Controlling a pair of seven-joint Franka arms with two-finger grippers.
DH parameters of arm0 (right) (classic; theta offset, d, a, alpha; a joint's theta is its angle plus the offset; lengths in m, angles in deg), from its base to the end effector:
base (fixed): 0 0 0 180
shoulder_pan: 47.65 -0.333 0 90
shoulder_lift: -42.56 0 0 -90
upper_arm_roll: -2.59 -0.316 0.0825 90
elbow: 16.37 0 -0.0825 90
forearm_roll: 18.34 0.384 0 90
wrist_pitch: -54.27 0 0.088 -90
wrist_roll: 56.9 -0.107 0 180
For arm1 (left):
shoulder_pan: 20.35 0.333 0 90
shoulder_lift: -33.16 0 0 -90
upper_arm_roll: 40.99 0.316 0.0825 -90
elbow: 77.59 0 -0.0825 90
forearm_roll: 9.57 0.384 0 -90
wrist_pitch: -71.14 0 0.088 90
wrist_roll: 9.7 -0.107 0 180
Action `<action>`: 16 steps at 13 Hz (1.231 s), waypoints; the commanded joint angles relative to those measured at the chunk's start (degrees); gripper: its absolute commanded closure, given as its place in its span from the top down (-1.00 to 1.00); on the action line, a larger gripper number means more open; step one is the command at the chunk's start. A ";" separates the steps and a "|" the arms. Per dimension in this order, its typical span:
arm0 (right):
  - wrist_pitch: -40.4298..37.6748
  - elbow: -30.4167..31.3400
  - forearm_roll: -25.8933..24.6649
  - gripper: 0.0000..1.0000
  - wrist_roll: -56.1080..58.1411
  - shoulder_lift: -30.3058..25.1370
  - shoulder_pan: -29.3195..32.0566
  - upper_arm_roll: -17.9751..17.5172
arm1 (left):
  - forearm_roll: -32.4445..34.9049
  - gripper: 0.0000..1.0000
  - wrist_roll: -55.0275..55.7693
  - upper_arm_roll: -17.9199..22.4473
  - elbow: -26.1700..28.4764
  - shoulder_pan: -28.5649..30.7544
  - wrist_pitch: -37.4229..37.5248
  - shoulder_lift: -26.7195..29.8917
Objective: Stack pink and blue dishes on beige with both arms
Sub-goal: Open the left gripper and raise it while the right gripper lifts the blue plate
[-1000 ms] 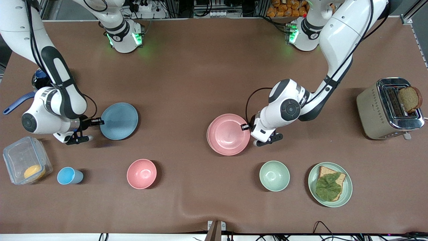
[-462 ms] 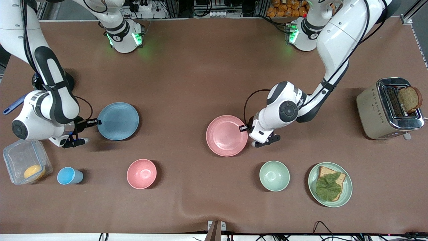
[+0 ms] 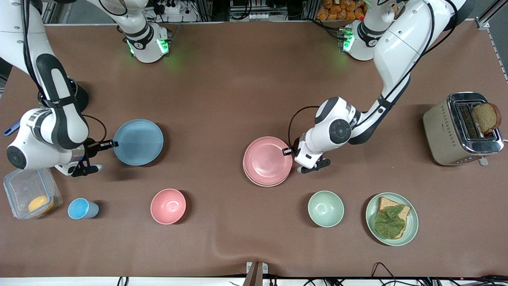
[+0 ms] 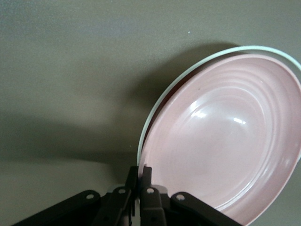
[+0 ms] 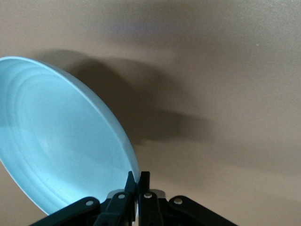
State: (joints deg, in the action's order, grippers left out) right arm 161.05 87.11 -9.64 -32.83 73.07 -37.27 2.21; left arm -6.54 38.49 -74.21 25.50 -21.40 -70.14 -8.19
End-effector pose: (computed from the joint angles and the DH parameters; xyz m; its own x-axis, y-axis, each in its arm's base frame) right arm 0.5880 -0.0920 0.2213 0.9033 0.2101 -0.3741 0.1013 -0.9517 -0.2899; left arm 0.5619 -0.3449 0.2056 0.9320 0.2908 -0.2162 0.3411 -0.9055 0.2524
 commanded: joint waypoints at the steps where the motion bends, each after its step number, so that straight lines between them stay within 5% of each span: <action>1: -3.23 -3.19 0.97 -1.00 -1.30 0.86 -0.09 -0.24 | -0.04 -1.00 -0.19 0.00 0.53 0.35 -0.93 0.13; 5: -5.53 -4.61 0.97 -1.00 -2.63 0.86 -0.79 -0.24 | -0.04 -0.67 -0.02 -0.08 0.45 0.44 -0.93 0.05; 10: -6.14 -5.83 0.97 -1.00 -2.63 0.78 -0.70 -0.24 | -0.12 -0.63 0.16 -0.08 2.90 0.79 -1.28 1.01; 13: -8.16 -7.41 0.97 -1.00 -2.71 0.78 -0.88 -0.15 | -0.12 0.19 1.29 -0.17 3.35 1.14 -0.58 4.34; 15: -9.13 -7.77 0.97 -1.00 -3.85 0.78 -0.88 -0.24 | -0.04 1.00 4.19 -0.26 3.26 1.06 0.91 7.15; 16: -9.13 -8.03 0.97 -1.00 -3.86 0.78 -0.88 -0.24 | -0.12 1.00 4.55 -0.26 3.00 1.05 2.75 8.82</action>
State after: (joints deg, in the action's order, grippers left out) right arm 153.37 80.93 -9.53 -35.50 73.09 -38.02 2.02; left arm -6.54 40.60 -74.28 26.69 -20.62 -69.99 -4.50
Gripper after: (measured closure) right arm 0.965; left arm 0.379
